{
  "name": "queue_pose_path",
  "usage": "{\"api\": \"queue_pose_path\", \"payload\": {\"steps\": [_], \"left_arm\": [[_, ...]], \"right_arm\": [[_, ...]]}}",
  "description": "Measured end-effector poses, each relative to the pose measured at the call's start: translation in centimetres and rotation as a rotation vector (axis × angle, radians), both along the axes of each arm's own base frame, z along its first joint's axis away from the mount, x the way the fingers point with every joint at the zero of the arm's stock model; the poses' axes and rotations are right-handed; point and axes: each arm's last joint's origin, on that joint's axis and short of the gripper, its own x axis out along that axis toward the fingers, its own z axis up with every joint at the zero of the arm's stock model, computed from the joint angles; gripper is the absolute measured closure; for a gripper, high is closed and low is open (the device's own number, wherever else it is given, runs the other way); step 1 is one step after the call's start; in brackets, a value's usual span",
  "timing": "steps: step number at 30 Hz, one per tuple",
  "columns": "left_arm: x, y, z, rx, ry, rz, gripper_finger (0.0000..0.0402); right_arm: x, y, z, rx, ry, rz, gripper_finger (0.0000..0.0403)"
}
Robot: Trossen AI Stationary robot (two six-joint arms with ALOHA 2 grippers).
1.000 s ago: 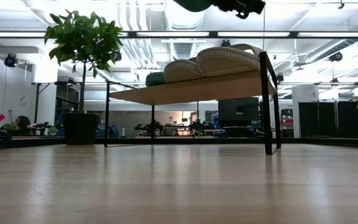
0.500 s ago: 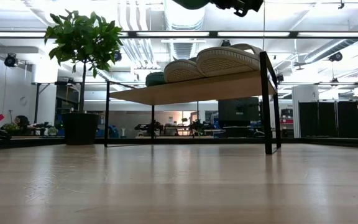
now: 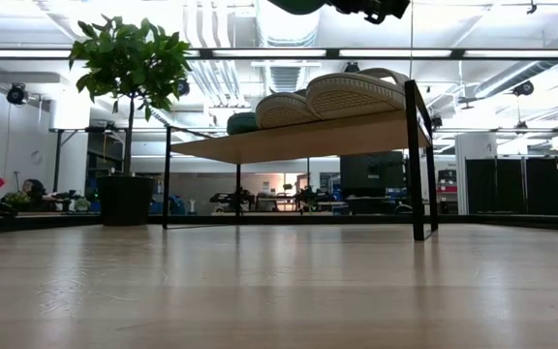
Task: Pick and place slides into the shelf
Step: Put the green slide on the shelf
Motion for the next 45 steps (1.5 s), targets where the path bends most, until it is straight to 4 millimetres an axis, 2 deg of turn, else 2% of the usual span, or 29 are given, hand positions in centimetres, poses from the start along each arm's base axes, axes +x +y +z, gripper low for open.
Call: {"api": "queue_pose_path", "payload": {"steps": [8,15,18,23,29,35,41,45], "left_arm": [[0.8,0.2,-0.4,0.122,0.070,0.086,0.0362],[0.8,0.3,-0.4,0.164,0.094,0.116,0.0361],[0.7,0.4,-0.3,0.167,0.095,0.140,0.0361],[0.6,0.6,-0.4,0.194,0.126,0.195,0.0361],[0.7,1.3,-1.8,0.202,0.186,0.280,0.0361],[0.8,3.6,-4.1,0.233,0.305,0.485,0.0361],[0.8,5.3,-5.8,0.258,0.350,0.493,0.0361],[1.1,6.1,-6.9,0.287,0.397,0.494,0.0361]], "right_arm": [[0.0,-0.1,-0.1,0.024,0.033,-0.026,0.0372],[0.0,-0.1,0.3,0.072,0.076,-0.065,0.0370],[-0.2,-0.1,1.2,0.118,0.109,-0.110,0.0340],[-0.8,-0.3,3.3,0.173,0.183,-0.326,0.0285],[-1.7,-0.3,6.0,0.219,0.199,-0.618,0.0251],[-3.4,0.1,8.9,0.302,0.161,-0.854,0.0243],[-5.1,1.4,10.2,0.311,0.171,-0.866,0.0252],[-5.8,1.9,10.2,0.315,0.202,-0.868,0.0260]]}}
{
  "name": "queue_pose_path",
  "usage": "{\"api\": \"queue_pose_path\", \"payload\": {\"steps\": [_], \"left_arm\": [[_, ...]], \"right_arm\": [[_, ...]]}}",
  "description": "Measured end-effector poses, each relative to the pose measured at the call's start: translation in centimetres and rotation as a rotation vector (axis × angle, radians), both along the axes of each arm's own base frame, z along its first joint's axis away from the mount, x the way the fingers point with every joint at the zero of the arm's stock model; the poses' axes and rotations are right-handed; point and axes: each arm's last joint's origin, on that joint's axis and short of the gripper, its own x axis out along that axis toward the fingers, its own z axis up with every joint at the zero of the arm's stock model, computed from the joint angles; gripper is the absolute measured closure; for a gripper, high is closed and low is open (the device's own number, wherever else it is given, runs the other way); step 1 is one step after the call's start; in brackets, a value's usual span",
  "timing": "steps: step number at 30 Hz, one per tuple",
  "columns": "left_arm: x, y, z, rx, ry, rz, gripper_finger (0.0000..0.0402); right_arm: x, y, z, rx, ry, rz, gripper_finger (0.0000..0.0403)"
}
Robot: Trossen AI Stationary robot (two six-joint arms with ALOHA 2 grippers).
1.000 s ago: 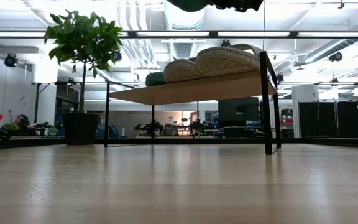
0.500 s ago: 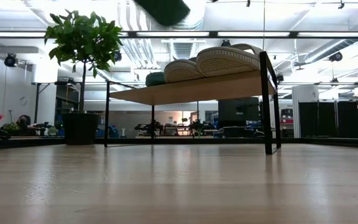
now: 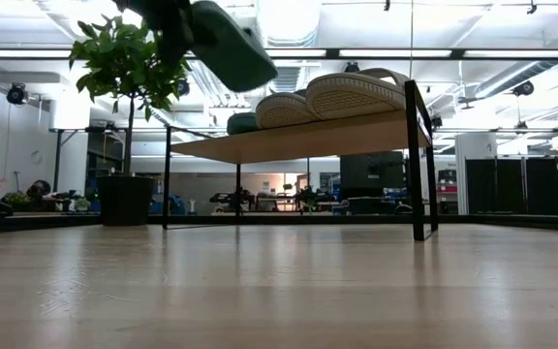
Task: Pick and place slides into the shelf
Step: Put the green slide on the shelf
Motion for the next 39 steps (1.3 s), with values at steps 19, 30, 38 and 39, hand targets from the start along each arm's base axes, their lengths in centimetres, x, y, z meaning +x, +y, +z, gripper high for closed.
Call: {"api": "queue_pose_path", "payload": {"steps": [19,30,38,39], "left_arm": [[1.4,5.1,-3.3,-0.047,-0.088,-0.076,0.0361],[3.4,7.1,-6.9,-0.022,-0.110,-0.065,0.0361],[3.9,7.5,-8.0,0.024,-0.038,0.027,0.0361],[3.8,7.5,-7.8,0.035,-0.035,0.026,0.0361]], "right_arm": [[0.1,0.0,-1.9,0.082,0.123,0.001,0.0272],[0.3,-0.2,-2.5,0.093,0.151,0.005,0.0280],[0.4,-0.3,-3.2,0.099,0.182,0.013,0.0275],[0.5,-0.3,-3.2,0.099,0.183,0.014,0.0276]]}}
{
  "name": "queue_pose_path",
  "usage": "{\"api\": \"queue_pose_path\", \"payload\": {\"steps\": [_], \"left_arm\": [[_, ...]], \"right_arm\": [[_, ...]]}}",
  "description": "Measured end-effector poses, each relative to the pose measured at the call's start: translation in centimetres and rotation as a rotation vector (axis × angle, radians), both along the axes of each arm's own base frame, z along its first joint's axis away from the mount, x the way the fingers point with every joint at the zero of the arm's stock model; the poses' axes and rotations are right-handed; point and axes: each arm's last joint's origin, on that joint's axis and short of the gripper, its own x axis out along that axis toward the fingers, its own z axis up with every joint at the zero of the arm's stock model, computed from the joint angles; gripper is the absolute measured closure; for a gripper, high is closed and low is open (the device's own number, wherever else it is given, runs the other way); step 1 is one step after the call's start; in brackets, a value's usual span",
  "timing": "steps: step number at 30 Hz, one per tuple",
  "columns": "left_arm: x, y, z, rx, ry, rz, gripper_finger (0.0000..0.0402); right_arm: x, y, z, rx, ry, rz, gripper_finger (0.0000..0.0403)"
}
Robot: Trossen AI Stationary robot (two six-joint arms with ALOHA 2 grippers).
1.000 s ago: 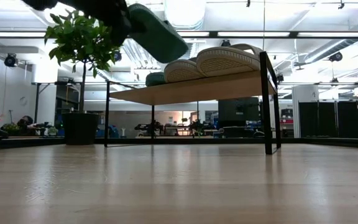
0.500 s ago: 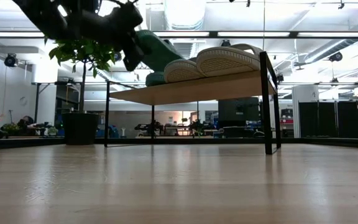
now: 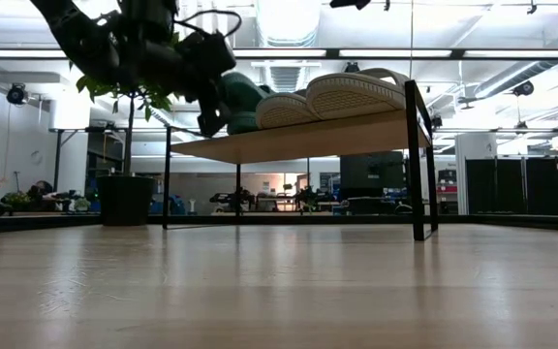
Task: Pick and place slides into the shelf
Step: Put the green slide on the shelf
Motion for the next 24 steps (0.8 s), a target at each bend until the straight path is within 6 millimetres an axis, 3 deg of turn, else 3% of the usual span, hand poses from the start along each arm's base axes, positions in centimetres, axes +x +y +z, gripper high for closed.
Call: {"api": "queue_pose_path", "payload": {"steps": [9,24], "left_arm": [[-1.1,0.0,1.4,0.106,0.091,0.112,0.0361],[-0.7,0.2,-0.4,0.194,0.370,0.160,0.0361]], "right_arm": [[0.1,-0.1,-0.2,-0.009,0.009,0.009,0.0287],[0.0,0.0,-0.5,-0.001,0.031,0.014,0.0290]]}}
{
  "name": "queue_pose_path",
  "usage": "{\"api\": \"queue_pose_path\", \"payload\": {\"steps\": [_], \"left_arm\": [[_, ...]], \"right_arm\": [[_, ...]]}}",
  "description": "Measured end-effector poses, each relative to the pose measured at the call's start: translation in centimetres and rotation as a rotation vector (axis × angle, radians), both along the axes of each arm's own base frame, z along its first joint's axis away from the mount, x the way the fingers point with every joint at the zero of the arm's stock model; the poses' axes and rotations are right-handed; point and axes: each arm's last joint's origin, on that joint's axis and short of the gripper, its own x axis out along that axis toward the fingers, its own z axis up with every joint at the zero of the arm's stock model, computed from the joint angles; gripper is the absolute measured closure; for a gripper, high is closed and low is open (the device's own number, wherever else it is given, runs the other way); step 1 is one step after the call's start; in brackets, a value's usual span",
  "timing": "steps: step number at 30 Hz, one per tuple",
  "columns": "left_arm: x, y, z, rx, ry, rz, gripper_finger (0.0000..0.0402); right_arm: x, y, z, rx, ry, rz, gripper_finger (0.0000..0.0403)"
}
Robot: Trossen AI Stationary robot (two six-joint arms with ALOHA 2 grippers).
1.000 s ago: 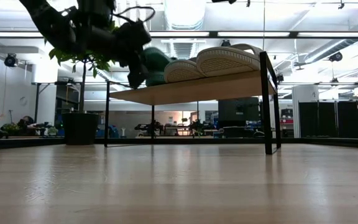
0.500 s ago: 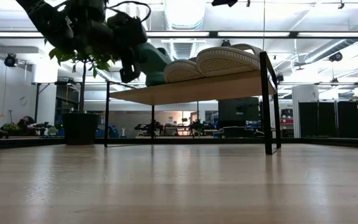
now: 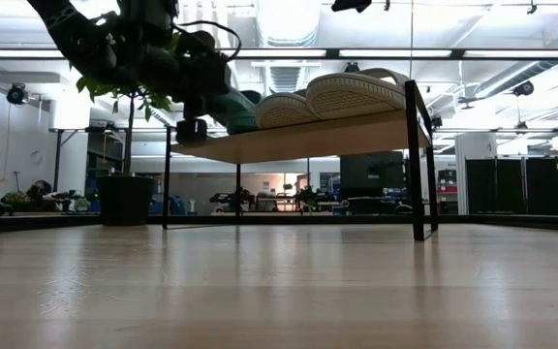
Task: Pick and place slides into the shelf
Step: Put the green slide on the shelf
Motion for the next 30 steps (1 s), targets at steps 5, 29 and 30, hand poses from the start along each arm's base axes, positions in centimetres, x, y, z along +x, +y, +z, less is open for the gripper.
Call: {"api": "queue_pose_path", "payload": {"steps": [5,29,30], "left_arm": [[0.0,0.0,-0.2,0.023,0.080,0.005,0.0361],[-0.3,-0.2,-2.4,-0.033,0.211,-0.112,0.0361],[-0.3,-0.2,-2.5,-0.033,0.213,-0.117,0.0361]], "right_arm": [[-0.1,0.0,-0.1,0.005,0.009,0.001,0.0294],[-0.1,0.1,-0.2,0.008,0.017,0.005,0.0302],[-0.1,0.1,-0.2,0.008,0.016,0.005,0.0303]]}}
